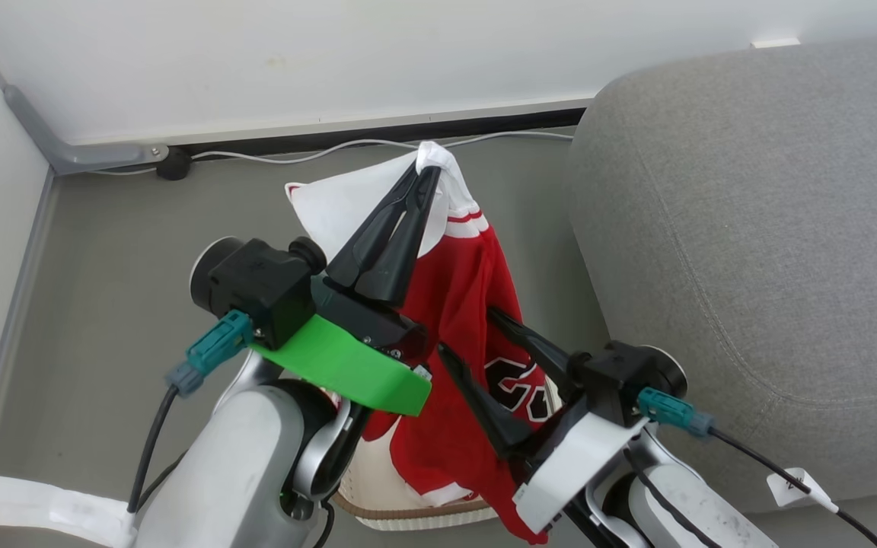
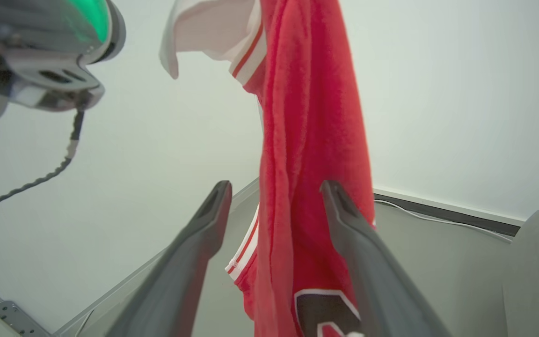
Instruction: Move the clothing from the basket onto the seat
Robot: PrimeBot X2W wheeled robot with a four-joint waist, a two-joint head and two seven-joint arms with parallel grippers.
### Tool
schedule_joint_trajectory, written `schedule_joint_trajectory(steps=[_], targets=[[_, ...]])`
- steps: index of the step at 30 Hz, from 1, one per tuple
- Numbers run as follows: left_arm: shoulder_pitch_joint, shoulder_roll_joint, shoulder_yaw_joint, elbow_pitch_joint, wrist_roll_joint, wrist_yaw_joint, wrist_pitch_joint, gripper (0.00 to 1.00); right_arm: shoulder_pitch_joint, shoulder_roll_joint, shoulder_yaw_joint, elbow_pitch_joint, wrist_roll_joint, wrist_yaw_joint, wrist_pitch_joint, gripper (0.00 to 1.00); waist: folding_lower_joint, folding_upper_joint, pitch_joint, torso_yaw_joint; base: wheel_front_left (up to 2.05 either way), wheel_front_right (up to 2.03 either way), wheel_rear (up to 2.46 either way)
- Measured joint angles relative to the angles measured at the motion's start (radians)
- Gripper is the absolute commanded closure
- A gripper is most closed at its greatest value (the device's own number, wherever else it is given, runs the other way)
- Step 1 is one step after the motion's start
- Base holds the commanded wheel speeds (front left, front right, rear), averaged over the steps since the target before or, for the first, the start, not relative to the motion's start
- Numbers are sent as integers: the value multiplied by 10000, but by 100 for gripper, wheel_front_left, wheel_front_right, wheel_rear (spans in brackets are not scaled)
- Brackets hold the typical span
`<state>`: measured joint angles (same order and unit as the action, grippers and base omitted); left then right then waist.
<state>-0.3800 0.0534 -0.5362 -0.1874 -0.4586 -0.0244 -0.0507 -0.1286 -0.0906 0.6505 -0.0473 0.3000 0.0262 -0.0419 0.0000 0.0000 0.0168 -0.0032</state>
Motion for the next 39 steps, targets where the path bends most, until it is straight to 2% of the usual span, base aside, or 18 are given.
schedule_joint_trajectory(steps=[1,2,3,4,21,22,23,24,26,39], targets=[[6,-2,-6,-29,0,0,33,100,-59,12,10,92,0,2,0,35,0,0,13,6,0,0,0],[14,0,-6,-36,0,13,59,100,-123,21,8,167,2,2,2,65,0,0,18,11,0,0,0],[23,0,-4,-38,0,31,59,100,-177,29,8,224,17,4,4,65,0,0,19,14,0,0,0],[33,0,-6,-52,0,31,59,100,-232,35,12,268,44,4,19,100,0,0,20,17,0,0,0],[163,19,-94,-176,0,81,161,100,-580,132,100,729,274,167,71,100,0,0,12,12,0,0,0],[163,27,-94,-199,0,81,161,93,-609,134,98,734,276,169,59,100,0,0,13,6,0,0,0],[163,42,-96,-217,0,81,161,71,-660,136,94,748,284,176,59,100,0,0,14,-1,0,0,0],[163,50,-96,-230,2,81,161,53,-710,140,81,757,286,176,56,100,0,0,13,-6,0,0,0],[163,65,-94,-261,4,81,161,0,-788,142,40,763,286,176,-23,100,0,0,16,-18,0,0,0],[427,401,-535,-426,337,69,366,0,-1729,-71,-1024,1032,284,127,-293,100,0,0,96,-105,0,0,0]])
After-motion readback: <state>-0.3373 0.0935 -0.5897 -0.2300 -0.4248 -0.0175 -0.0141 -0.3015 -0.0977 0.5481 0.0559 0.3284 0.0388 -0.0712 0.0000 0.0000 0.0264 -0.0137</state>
